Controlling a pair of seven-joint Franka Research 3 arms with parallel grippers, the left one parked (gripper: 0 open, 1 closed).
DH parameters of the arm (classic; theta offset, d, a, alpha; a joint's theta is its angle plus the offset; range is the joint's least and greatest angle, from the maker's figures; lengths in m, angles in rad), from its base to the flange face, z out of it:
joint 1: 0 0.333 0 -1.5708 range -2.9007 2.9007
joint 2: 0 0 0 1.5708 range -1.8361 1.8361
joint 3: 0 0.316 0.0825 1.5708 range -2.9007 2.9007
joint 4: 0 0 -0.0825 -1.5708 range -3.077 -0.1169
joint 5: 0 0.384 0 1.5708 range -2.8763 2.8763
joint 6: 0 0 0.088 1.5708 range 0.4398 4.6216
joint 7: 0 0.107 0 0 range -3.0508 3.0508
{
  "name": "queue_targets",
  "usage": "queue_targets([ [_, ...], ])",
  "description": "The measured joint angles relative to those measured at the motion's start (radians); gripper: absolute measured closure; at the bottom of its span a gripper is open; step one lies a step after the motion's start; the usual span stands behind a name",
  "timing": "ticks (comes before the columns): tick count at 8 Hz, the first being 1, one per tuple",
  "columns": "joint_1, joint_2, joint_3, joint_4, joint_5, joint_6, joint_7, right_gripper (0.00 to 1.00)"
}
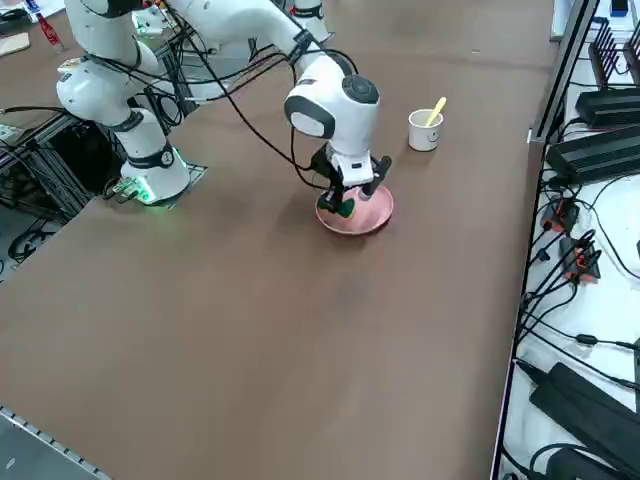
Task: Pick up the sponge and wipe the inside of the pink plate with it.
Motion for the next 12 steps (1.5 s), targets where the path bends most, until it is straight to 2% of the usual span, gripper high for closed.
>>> queue_targets([
  [4, -0.005, 0.014, -0.007, 0.005, -0.065, 0.045, 0.000, 0.93],
  [8, -0.005, 0.058, -0.014, 0.080, -0.071, 0.056, 0.002, 0.93],
  [12, 0.028, 0.107, -0.013, 0.162, -0.076, 0.061, 0.126, 0.93],
])
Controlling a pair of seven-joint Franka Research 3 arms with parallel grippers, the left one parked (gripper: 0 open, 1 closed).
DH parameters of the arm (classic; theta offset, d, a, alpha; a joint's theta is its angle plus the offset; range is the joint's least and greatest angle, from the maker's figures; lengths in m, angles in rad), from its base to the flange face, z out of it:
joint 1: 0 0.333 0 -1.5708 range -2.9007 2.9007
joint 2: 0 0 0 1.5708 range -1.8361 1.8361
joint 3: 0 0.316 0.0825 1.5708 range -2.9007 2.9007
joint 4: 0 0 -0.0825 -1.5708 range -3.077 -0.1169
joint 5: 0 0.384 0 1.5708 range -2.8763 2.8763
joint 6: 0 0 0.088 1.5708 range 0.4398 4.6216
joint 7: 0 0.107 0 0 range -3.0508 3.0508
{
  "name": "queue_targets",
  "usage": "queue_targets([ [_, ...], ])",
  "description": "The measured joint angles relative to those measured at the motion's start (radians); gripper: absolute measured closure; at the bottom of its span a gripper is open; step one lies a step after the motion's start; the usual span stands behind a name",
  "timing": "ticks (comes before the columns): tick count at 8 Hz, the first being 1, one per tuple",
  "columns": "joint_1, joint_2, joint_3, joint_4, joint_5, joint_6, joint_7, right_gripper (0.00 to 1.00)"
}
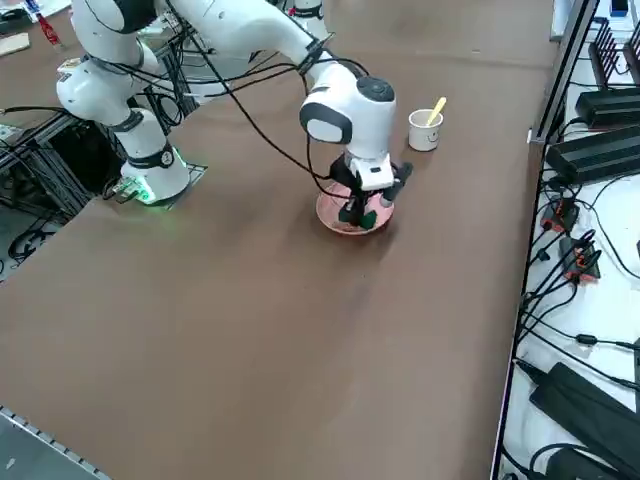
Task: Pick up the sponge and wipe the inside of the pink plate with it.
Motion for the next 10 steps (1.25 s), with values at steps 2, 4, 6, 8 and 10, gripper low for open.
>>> queue_targets([
  [2, 0.044, 0.012, 0.000, 0.018, -0.009, 0.006, 0.105, 0.93],
  [4, 0.078, 0.016, 0.000, 0.024, -0.012, 0.006, 0.193, 0.93],
  [6, 0.105, 0.016, -0.001, 0.024, -0.014, -0.001, 0.278, 0.93],
  [8, 0.130, 0.014, 0.000, 0.024, -0.015, -0.031, 0.334, 0.93],
  [10, 0.142, -0.001, 0.001, 0.000, -0.015, -0.044, 0.341, 0.93],
])
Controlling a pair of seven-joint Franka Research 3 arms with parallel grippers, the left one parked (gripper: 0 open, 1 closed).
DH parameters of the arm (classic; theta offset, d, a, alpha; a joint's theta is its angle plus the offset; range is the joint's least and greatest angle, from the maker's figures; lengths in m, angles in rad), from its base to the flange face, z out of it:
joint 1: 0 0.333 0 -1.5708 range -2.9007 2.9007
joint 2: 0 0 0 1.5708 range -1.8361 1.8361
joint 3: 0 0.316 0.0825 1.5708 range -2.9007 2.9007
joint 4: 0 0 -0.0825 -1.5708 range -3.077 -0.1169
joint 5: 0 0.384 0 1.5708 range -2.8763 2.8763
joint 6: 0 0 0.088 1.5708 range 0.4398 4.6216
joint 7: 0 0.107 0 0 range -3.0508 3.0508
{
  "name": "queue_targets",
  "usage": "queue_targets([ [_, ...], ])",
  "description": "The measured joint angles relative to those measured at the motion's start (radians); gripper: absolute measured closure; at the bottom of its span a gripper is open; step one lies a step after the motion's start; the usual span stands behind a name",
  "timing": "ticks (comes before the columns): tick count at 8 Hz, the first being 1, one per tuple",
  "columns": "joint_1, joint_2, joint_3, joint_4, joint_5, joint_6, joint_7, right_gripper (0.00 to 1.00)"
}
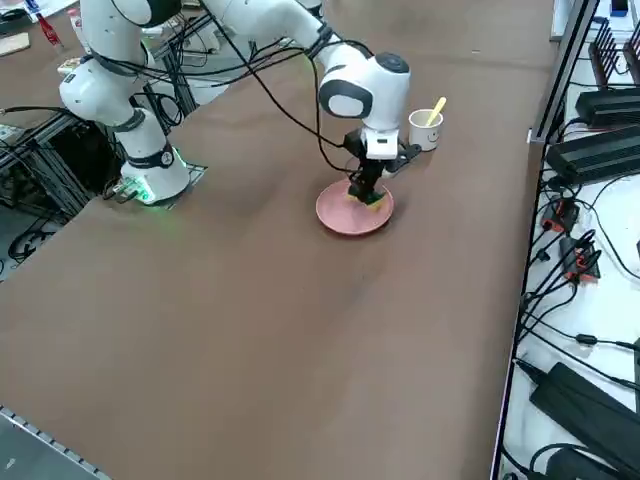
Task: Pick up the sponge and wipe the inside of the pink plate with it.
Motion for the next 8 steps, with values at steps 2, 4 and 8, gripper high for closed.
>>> queue_targets([
  [2, -0.005, -0.038, -0.001, -0.064, 0.000, 0.000, -0.009, 0.93],
  [4, -0.033, -0.081, -0.005, -0.136, 0.000, 0.000, -0.057, 0.93],
  [8, -0.111, -0.123, -0.012, -0.211, -0.032, 0.003, -0.125, 0.93],
])
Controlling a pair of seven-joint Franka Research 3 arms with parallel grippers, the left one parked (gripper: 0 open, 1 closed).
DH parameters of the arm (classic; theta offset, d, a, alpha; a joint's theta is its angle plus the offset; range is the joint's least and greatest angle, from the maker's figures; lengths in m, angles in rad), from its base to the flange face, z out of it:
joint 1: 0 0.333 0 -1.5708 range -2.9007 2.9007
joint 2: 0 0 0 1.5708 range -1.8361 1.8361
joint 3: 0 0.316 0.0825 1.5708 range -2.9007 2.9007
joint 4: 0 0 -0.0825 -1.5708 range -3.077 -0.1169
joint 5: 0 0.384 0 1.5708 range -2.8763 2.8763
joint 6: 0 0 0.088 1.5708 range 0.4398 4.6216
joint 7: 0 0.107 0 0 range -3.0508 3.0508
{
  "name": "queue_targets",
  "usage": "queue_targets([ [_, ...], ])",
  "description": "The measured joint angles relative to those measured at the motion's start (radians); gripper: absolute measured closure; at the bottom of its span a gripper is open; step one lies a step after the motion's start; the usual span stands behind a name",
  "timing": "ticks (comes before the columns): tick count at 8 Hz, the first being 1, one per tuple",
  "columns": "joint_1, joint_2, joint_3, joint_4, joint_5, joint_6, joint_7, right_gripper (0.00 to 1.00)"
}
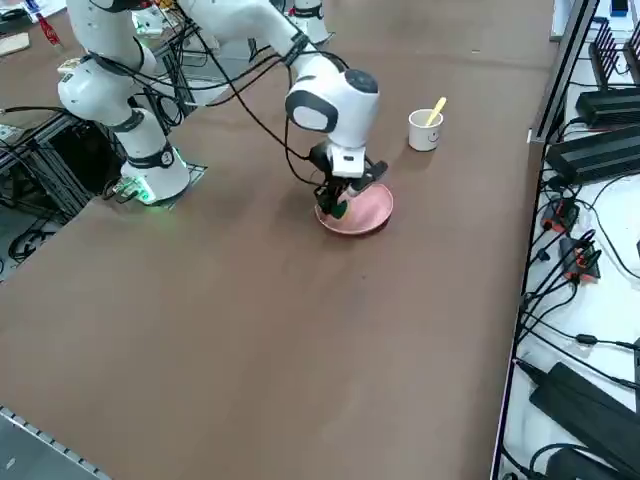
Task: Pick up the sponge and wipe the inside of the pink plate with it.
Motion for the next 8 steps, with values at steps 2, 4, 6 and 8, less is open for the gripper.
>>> queue_targets([
  [2, -0.027, 0.002, -0.002, 0.002, -0.032, 0.038, -0.008, 0.93],
  [4, -0.034, 0.018, -0.004, 0.030, -0.034, 0.067, -0.008, 0.93],
  [6, -0.020, 0.061, -0.003, 0.101, -0.034, 0.074, 0.052, 0.93],
  [8, 0.034, 0.100, -0.003, 0.166, -0.036, 0.078, 0.171, 0.93],
])
